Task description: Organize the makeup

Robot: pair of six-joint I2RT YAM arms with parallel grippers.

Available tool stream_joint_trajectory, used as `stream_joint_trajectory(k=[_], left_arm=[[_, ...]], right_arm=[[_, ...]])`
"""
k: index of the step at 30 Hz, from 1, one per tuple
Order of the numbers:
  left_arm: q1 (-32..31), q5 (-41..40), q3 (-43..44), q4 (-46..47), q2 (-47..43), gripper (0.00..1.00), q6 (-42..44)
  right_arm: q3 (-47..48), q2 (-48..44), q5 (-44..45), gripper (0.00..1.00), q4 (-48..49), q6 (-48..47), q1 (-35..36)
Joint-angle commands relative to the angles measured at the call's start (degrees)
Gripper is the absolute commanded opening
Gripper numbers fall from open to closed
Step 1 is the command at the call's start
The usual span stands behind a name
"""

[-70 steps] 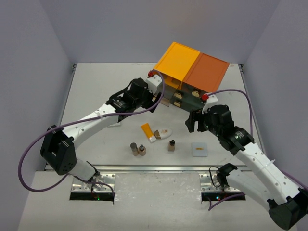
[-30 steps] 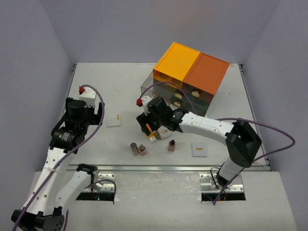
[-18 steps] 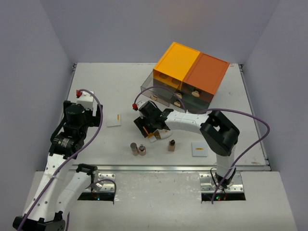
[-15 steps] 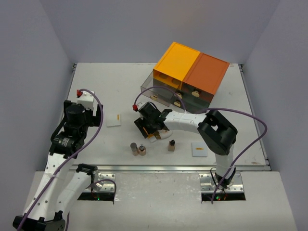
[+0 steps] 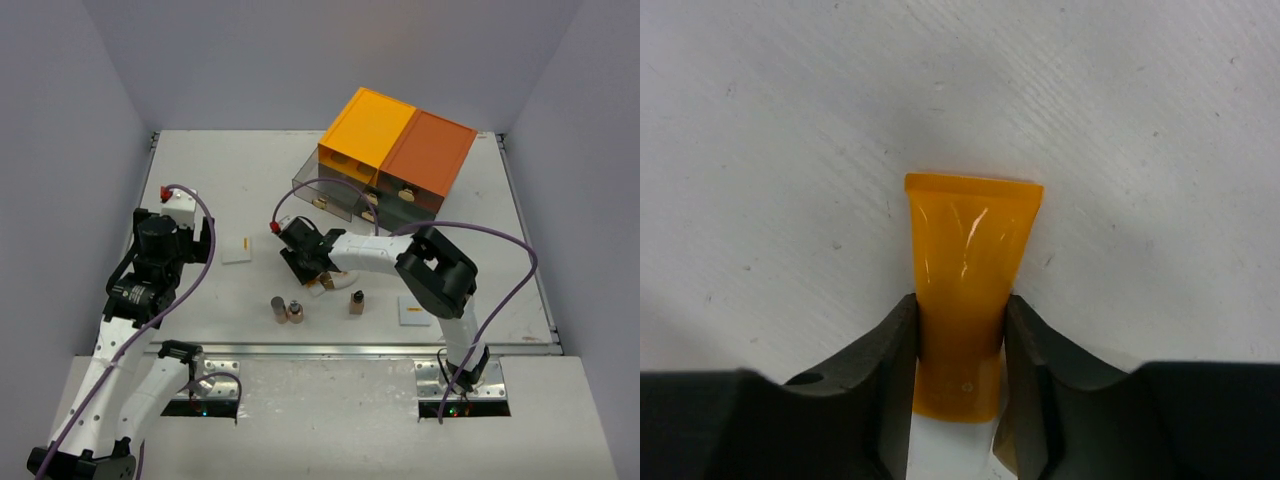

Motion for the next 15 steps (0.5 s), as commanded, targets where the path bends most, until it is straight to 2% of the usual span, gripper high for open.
stream_joint_trajectory(k=[1, 8, 15], left_arm=[[0.6, 0.5, 0.0, 2.9, -0.9, 1.00, 0.2], [0.6, 0.8, 0.0, 3.0, -1.2, 1.00, 0.3], [0.6, 0.4, 0.3, 3.4, -1.1, 1.00, 0.0]], right_arm=[[1.3, 0.2, 2.4, 0.29, -1.2, 0.5, 0.4], [6.0, -1.7, 1.6, 0.01, -0.3, -6.9, 0.4], [8.4, -10.6, -5.5, 0.00, 3.6, -12.4, 0.3]])
